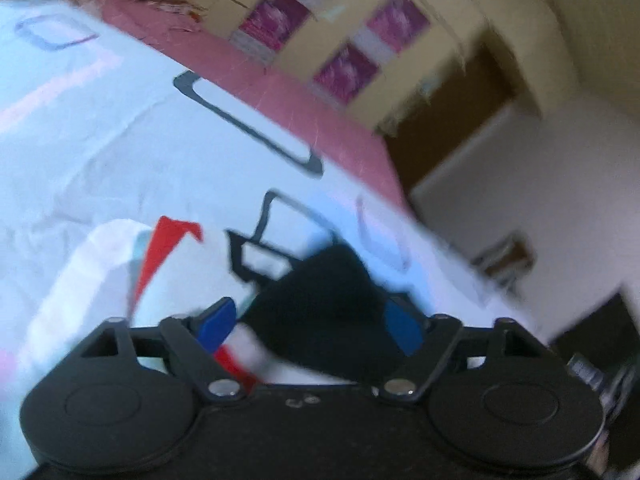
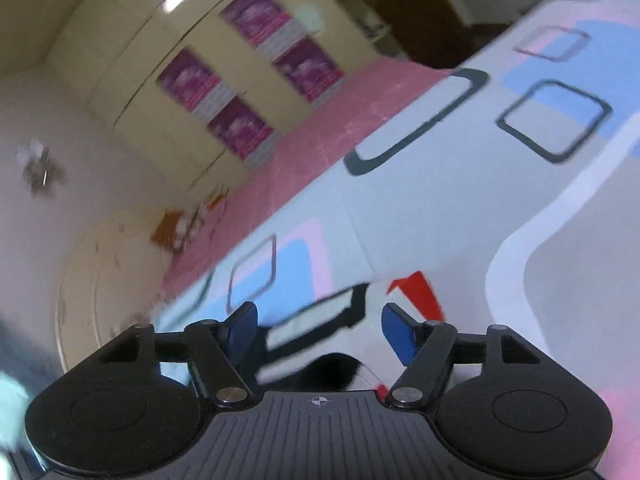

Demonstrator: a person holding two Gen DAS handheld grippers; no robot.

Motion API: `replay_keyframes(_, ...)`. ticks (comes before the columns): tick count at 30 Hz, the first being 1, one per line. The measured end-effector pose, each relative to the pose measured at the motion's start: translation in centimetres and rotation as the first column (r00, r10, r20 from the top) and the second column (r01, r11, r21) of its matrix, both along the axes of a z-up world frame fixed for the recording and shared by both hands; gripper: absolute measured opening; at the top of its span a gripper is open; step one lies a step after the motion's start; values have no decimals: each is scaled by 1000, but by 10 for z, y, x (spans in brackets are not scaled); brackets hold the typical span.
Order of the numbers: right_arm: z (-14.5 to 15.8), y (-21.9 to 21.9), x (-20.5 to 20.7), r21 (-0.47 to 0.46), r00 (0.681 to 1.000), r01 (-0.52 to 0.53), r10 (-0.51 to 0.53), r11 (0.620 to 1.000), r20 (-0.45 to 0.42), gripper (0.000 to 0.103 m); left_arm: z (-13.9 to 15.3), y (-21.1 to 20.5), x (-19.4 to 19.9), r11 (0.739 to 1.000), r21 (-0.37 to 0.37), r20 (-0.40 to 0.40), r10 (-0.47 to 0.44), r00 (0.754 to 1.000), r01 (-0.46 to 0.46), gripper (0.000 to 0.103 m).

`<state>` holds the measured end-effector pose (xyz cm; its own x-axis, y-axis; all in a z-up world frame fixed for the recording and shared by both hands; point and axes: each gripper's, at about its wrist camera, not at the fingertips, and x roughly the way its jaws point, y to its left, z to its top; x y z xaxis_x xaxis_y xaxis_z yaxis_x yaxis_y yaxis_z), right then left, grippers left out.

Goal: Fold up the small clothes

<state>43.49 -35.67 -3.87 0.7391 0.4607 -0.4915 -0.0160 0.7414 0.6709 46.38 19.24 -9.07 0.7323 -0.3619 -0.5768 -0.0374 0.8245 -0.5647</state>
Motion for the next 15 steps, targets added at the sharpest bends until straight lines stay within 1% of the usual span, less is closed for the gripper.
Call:
replay_keyframes(1, 0, 4, 0, -39, 1000, -31, 31, 999, 1, 69, -1, -6, 4, 996, 82, -25, -38, 999, 40, 70)
replay_keyframes(2, -2, 9, 0, -84, 998, -65, 65, 994, 1, 69, -1, -11, 6, 988, 140, -43, -64, 997, 70, 65)
replay_keyframes(4, -6, 22, 2, -165, 993, -119, 120, 979, -4, 69, -5, -20, 12, 970, 214, -71, -106, 992, 119, 64)
replay_keyframes(7, -15, 44, 2, -276, 983, -181, 185, 944, -12, 69, -8, -25, 16, 956, 255, -83, -125, 989, 143, 64)
replay_keyframes(9, -19, 57, 1, -352, 971, -229, 240, 908, -12, 69, -10, -27, 18, 951, 271, -85, -127, 988, 145, 62)
replay_keyframes(12, -21, 63, -4, -406, 959, -262, 284, 876, -5, 69, -8, -26, 15, 950, 278, -80, -122, 989, 140, 61)
replay_keyframes(13, -22, 67, -8, -438, 953, -273, 303, 856, -3, 69, -9, -26, 13, 949, 283, -75, -124, 989, 140, 61)
replay_keyframes(14, -25, 73, -9, -473, 943, -298, 333, 829, -12, 69, -9, -27, 11, 946, 291, -71, -128, 989, 143, 61)
replay_keyframes(15, -29, 80, -9, -519, 934, -320, 357, 793, -32, 69, -10, -29, 11, 941, 305, -71, -133, 989, 148, 61)
